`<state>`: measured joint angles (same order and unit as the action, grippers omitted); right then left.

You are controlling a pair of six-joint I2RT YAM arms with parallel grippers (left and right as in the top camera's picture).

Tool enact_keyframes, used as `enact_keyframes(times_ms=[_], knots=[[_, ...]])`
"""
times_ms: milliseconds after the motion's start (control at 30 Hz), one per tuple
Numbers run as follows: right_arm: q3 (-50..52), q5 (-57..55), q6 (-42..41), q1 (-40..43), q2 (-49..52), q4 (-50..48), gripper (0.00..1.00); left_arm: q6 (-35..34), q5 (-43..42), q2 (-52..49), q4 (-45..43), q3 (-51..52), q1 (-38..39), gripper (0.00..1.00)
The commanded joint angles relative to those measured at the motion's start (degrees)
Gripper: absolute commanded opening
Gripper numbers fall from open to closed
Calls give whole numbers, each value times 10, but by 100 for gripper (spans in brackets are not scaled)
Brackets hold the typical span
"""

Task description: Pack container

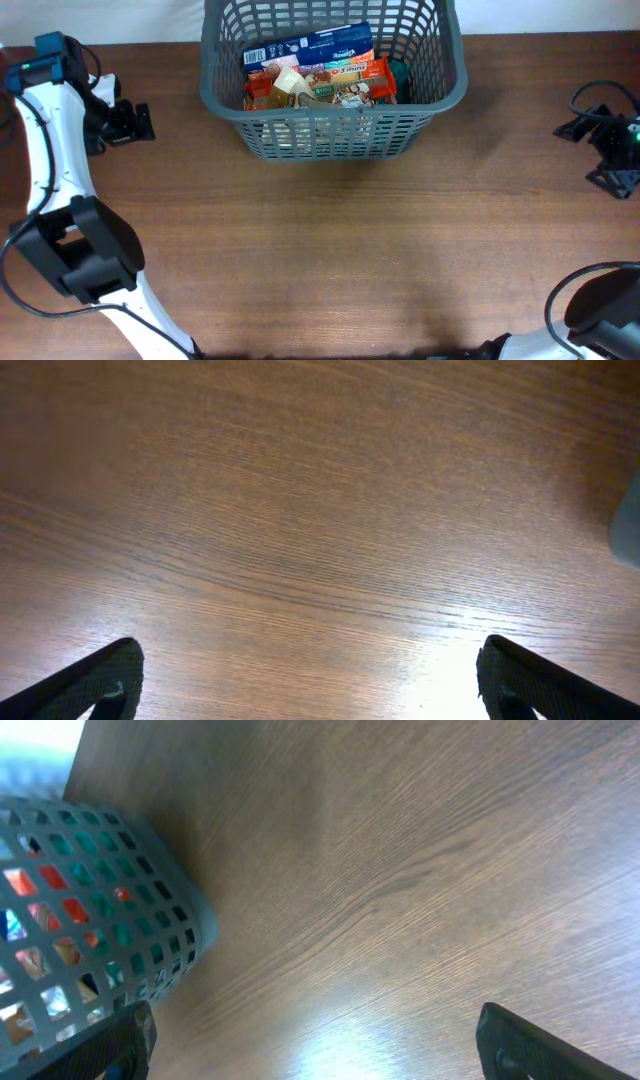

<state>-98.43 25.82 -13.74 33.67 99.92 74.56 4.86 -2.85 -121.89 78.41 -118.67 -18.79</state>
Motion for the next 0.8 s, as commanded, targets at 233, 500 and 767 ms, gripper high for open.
enact_keyframes(times_ms=[233,500,767], knots=[[3,-54,2,-158,-179,0,99,-5,-8,-4,0,2,-2,99],[163,-384,8,-294,-432,-291,99,-5,-8,-4,0,2,-2,99],[466,-446,8,-294,-758,-423,99,-5,-8,-4,0,2,-2,99]])
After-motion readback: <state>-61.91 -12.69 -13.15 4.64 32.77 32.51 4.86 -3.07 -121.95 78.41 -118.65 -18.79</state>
